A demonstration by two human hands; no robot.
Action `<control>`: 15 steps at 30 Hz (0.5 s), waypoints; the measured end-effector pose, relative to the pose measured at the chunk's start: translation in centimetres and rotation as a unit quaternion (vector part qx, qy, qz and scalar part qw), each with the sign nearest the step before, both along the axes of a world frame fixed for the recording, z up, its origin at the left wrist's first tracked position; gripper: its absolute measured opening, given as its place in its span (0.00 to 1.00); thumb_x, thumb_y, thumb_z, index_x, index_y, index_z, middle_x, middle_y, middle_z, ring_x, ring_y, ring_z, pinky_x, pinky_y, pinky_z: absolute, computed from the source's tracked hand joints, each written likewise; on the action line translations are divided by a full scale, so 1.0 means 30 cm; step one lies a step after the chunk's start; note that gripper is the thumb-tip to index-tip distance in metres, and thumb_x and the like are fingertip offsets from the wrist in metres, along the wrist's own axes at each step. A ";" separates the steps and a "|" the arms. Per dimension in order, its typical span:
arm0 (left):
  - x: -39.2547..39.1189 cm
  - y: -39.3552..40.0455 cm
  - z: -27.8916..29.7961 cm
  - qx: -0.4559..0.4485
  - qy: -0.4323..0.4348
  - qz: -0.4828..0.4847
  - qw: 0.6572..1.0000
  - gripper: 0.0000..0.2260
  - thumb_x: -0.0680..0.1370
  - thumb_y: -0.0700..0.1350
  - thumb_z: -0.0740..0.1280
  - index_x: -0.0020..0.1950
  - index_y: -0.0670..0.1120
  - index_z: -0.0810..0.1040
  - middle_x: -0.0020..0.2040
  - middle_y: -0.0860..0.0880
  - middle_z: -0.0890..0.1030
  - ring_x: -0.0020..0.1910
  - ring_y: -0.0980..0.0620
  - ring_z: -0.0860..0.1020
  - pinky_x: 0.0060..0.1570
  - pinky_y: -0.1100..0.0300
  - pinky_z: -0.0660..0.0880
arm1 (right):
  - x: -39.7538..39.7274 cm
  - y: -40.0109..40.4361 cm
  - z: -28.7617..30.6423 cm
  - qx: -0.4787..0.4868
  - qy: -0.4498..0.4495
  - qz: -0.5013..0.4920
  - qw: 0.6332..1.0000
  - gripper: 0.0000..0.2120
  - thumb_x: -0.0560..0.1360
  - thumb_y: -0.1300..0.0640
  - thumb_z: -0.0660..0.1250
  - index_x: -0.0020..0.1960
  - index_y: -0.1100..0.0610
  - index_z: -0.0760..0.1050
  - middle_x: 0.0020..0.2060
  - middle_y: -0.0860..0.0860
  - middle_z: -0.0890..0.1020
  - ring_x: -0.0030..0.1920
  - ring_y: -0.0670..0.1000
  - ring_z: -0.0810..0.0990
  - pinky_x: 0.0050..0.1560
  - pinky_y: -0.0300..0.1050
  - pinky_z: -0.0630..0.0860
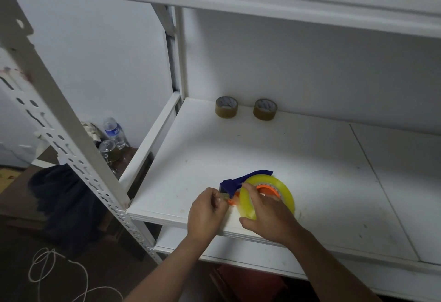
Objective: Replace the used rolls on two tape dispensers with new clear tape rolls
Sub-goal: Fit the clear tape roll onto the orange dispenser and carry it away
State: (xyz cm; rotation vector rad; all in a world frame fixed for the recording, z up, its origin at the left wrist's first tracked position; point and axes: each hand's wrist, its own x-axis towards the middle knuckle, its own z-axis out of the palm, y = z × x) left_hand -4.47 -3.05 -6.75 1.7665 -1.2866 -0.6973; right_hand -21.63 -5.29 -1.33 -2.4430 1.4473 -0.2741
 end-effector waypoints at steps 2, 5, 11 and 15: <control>-0.001 -0.003 -0.004 0.003 0.001 0.000 1.000 0.07 0.75 0.49 0.69 0.40 0.49 0.74 0.32 0.52 0.77 0.34 0.54 0.75 0.35 0.58 0.72 | 0.006 0.000 -0.003 -0.015 0.007 -0.005 1.000 0.37 0.72 0.43 0.62 0.74 0.50 0.50 0.48 0.48 0.81 0.48 0.49 0.77 0.55 0.44 0.70; -0.002 -0.004 -0.011 0.001 -0.017 -0.003 1.000 0.10 0.77 0.51 0.68 0.39 0.47 0.74 0.32 0.52 0.76 0.34 0.52 0.75 0.35 0.57 0.71 | 0.023 -0.001 -0.002 -0.022 0.018 -0.030 0.999 0.38 0.73 0.44 0.62 0.76 0.52 0.47 0.48 0.50 0.81 0.46 0.50 0.78 0.50 0.44 0.71; -0.009 0.002 -0.013 -0.006 -0.047 -0.013 0.999 0.11 0.79 0.51 0.64 0.39 0.47 0.74 0.31 0.54 0.73 0.33 0.55 0.72 0.33 0.61 0.65 | 0.074 -0.016 0.004 -0.050 0.068 -0.082 0.993 0.41 0.70 0.41 0.60 0.76 0.52 0.44 0.53 0.49 0.80 0.47 0.51 0.79 0.47 0.47 0.77; -0.005 0.004 -0.015 -0.013 -0.046 -0.016 0.999 0.10 0.79 0.51 0.65 0.41 0.48 0.76 0.34 0.54 0.75 0.36 0.55 0.74 0.36 0.59 0.69 | 0.060 0.005 0.009 -0.020 0.078 -0.057 0.995 0.44 0.69 0.44 0.61 0.76 0.50 0.40 0.51 0.50 0.79 0.46 0.50 0.77 0.47 0.46 0.75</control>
